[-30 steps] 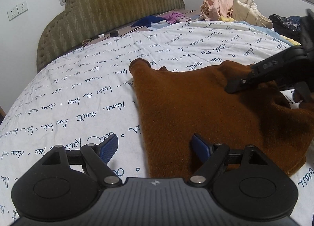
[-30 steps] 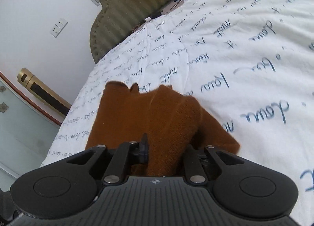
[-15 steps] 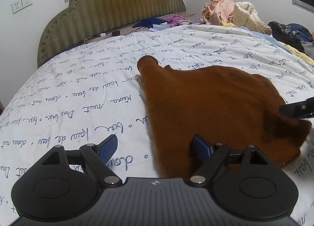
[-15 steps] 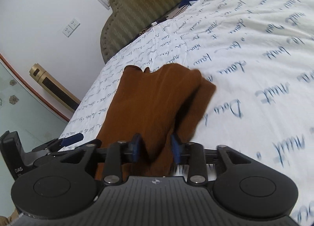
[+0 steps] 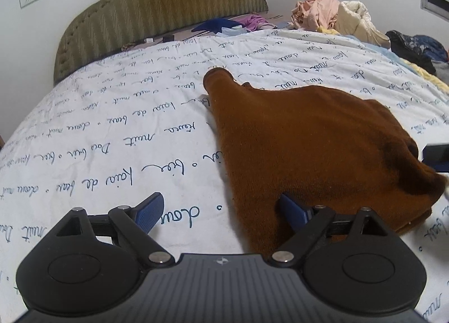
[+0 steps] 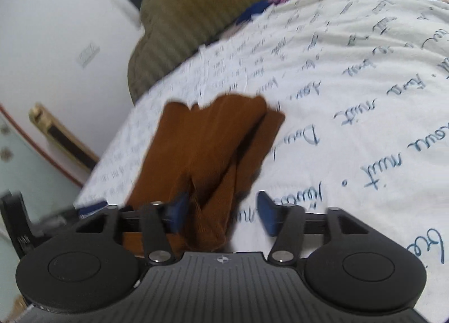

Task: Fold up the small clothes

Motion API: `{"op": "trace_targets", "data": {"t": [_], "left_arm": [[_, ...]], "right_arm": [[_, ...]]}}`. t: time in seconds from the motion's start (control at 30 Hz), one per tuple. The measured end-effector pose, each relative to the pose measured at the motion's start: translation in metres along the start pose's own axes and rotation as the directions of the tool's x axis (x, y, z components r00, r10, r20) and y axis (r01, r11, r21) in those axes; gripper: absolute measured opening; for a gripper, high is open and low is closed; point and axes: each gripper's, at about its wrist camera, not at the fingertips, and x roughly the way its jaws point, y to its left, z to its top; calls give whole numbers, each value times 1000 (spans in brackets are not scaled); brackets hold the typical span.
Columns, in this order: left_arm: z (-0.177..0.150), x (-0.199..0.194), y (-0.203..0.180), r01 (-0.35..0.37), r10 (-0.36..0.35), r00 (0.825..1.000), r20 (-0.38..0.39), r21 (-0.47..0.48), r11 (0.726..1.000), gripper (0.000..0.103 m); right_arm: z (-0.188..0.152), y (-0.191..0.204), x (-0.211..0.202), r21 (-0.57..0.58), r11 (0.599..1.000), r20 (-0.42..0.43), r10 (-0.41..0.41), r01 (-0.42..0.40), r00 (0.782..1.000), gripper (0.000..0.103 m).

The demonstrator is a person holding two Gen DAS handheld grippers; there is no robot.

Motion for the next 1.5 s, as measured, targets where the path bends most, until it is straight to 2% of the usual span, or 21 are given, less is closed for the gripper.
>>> {"op": "trace_targets", "data": {"t": [0.03,0.1,0.23,0.43,0.63,0.8,0.83,0.87,0.93,0.97,1.0,1.07,1.13,1.23,1.3,1.37,1.4,1.5], "left_arm": [[0,2,2,8,-8,1000,-7,-14,1000,90],[1,5,5,25,-27,999,-26,-45,999,90],[3,11,13,64,-70,996,-52,-101,993,90],[9,27,29,162,-179,981,-75,-190,968,91],[11,51,47,306,-356,931,-79,-358,882,92],[17,58,36,377,-416,908,-48,-338,862,91],[18,59,33,394,-431,901,-44,-331,858,86],[19,60,29,404,-441,896,-49,-322,856,63],[19,59,24,389,-423,904,-58,-297,872,51],[19,57,24,386,-415,909,-48,-283,878,39],[19,54,25,386,-410,912,-34,-274,881,33],[19,47,28,382,-400,916,-11,-269,884,28],[20,41,32,372,-387,922,-4,-271,888,25],[17,32,35,354,-366,931,-1,-249,901,25],[14,31,32,347,-358,933,-17,-216,913,27],[11,27,32,328,-342,939,-25,-222,918,32],[10,22,32,316,-329,944,-22,-224,922,37],[4,4,28,250,-255,967,-5,-184,951,51]], "right_arm": [[1,-1,-1,16,1000,12,10,-10,1000,77],[2,-1,3,37,999,8,27,-27,1000,91],[0,-2,25,83,997,-34,-8,11,999,91],[5,-4,50,95,995,-42,38,-34,998,91],[18,-5,71,83,994,-73,81,-75,994,91],[17,10,85,17,997,-90,79,-78,993,91],[17,11,88,18,997,-86,79,-78,993,87],[18,12,91,24,997,-82,79,-77,994,83],[19,10,97,42,997,-80,62,-59,995,57],[20,6,99,57,997,-78,54,-49,996,51],[20,3,100,80,995,-75,62,-56,995,48],[20,-1,100,132,989,-75,84,-74,994,42],[17,0,99,180,980,-69,100,-87,993,38],[12,8,95,201,971,-63,149,-133,987,36],[8,14,93,177,976,-73,145,-130,987,36],[6,16,90,146,988,-78,66,-54,995,46],[4,18,87,130,991,-71,45,-36,996,47],[-6,28,67,69,998,-51,11,-8,999,60]]}}
